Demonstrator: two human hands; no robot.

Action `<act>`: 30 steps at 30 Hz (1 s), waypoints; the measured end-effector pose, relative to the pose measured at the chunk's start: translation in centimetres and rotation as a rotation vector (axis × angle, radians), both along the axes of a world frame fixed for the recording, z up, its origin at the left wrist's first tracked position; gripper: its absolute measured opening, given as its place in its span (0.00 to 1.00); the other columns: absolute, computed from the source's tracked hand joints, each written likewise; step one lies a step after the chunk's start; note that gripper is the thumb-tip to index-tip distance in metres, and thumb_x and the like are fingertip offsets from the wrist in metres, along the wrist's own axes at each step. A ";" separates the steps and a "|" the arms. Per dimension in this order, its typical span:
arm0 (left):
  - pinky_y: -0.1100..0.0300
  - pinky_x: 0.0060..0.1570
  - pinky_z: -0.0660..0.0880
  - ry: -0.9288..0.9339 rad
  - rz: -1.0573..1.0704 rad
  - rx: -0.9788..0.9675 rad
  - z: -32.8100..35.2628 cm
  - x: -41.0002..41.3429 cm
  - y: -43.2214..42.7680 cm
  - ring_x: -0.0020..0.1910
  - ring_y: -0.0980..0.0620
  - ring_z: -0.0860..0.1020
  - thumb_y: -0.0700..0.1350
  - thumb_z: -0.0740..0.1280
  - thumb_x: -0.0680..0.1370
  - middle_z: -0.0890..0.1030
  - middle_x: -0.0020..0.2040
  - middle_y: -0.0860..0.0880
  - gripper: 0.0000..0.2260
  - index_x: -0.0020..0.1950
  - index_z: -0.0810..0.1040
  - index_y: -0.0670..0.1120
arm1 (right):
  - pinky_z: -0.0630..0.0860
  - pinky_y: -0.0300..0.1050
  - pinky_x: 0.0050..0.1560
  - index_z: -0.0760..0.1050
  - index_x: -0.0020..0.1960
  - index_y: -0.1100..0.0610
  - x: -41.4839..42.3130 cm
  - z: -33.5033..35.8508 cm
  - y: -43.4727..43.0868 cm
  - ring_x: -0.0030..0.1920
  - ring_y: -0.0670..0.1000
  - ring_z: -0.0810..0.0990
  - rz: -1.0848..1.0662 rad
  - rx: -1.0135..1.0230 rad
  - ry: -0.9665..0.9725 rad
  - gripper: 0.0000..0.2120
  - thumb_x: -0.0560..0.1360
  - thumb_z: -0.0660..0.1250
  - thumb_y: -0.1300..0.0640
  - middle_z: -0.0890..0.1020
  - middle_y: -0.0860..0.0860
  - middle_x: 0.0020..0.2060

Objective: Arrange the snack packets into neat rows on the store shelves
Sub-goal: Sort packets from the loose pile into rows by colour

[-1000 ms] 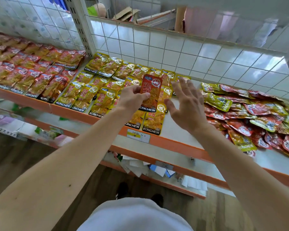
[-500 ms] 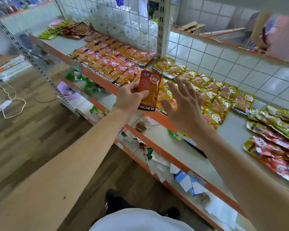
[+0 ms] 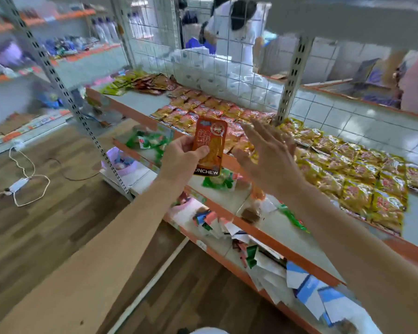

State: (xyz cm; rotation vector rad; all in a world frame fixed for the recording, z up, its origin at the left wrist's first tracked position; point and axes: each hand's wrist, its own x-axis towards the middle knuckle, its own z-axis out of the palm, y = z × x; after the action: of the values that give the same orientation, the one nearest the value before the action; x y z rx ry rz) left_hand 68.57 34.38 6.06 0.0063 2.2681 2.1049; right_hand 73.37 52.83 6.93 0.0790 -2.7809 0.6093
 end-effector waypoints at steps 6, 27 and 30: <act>0.62 0.47 0.79 0.055 0.007 -0.006 1.2 -2.5 -7.4 0.43 0.58 0.82 0.38 0.72 0.77 0.82 0.43 0.56 0.08 0.50 0.78 0.50 | 0.48 0.59 0.77 0.59 0.79 0.46 -2.1 -0.5 -8.1 0.80 0.51 0.50 -0.003 -0.069 0.019 0.28 0.81 0.60 0.41 0.56 0.48 0.80; 0.63 0.45 0.80 0.015 0.045 -0.002 -1.2 -16.5 -18.0 0.46 0.55 0.84 0.39 0.72 0.77 0.85 0.47 0.52 0.08 0.56 0.80 0.46 | 0.43 0.59 0.75 0.61 0.78 0.46 -15.2 -3.4 -18.0 0.80 0.50 0.46 -0.026 -0.124 0.009 0.26 0.82 0.61 0.44 0.55 0.45 0.80; 0.61 0.46 0.81 -0.003 0.038 -0.022 -1.5 -20.4 -18.9 0.47 0.54 0.85 0.40 0.72 0.78 0.85 0.49 0.52 0.09 0.57 0.80 0.47 | 0.44 0.62 0.75 0.61 0.78 0.47 -19.2 -3.8 -18.9 0.80 0.51 0.47 -0.029 -0.127 -0.010 0.26 0.82 0.61 0.44 0.55 0.47 0.80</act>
State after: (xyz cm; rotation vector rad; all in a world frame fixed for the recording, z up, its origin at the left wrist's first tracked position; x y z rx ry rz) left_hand 48.13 15.51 4.53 -0.0406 2.3083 2.0958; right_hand 54.13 33.92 3.12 0.0082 -2.7397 0.7786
